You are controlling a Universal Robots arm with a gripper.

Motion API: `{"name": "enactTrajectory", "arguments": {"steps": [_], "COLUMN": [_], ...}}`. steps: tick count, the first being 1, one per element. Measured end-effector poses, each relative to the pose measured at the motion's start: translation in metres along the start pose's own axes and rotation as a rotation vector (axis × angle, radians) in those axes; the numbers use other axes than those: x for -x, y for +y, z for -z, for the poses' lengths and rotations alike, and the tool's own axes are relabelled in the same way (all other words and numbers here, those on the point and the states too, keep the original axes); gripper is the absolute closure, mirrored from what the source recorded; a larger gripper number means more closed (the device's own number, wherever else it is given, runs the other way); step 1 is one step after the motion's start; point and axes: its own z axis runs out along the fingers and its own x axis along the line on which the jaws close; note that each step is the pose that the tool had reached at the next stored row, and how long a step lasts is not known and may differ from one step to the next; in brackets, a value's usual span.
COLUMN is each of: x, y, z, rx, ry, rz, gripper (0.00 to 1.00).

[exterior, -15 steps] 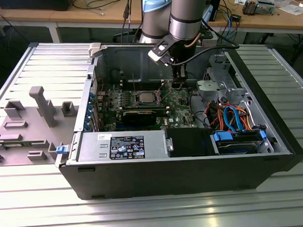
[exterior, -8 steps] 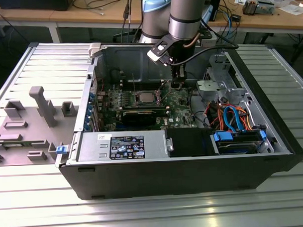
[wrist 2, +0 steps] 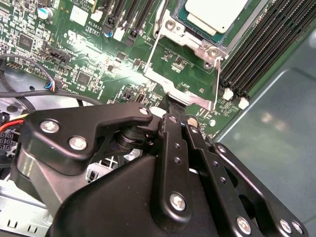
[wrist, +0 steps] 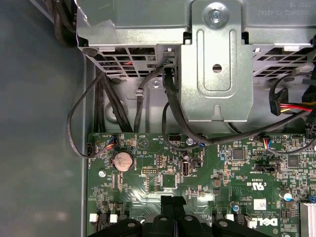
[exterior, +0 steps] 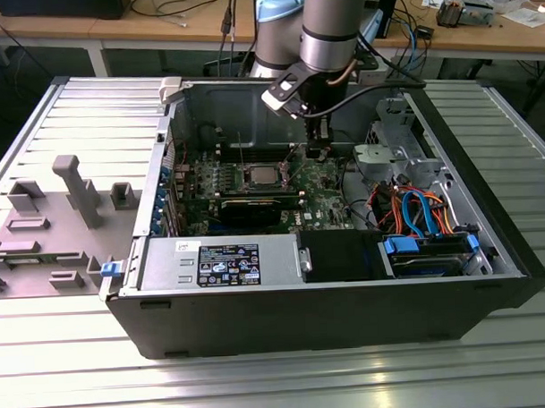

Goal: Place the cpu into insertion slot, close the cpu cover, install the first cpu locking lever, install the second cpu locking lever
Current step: 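Close the cpu cover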

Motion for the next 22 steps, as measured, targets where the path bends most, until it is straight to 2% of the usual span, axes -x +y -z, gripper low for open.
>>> {"name": "enactTrajectory", "arguments": {"steps": [22], "x": [0.0000], "y": [-0.0069], "z": [-0.0001], "rx": [0.0000], "ry": [0.0000], "rz": [0.000], "gripper": [0.89]}}
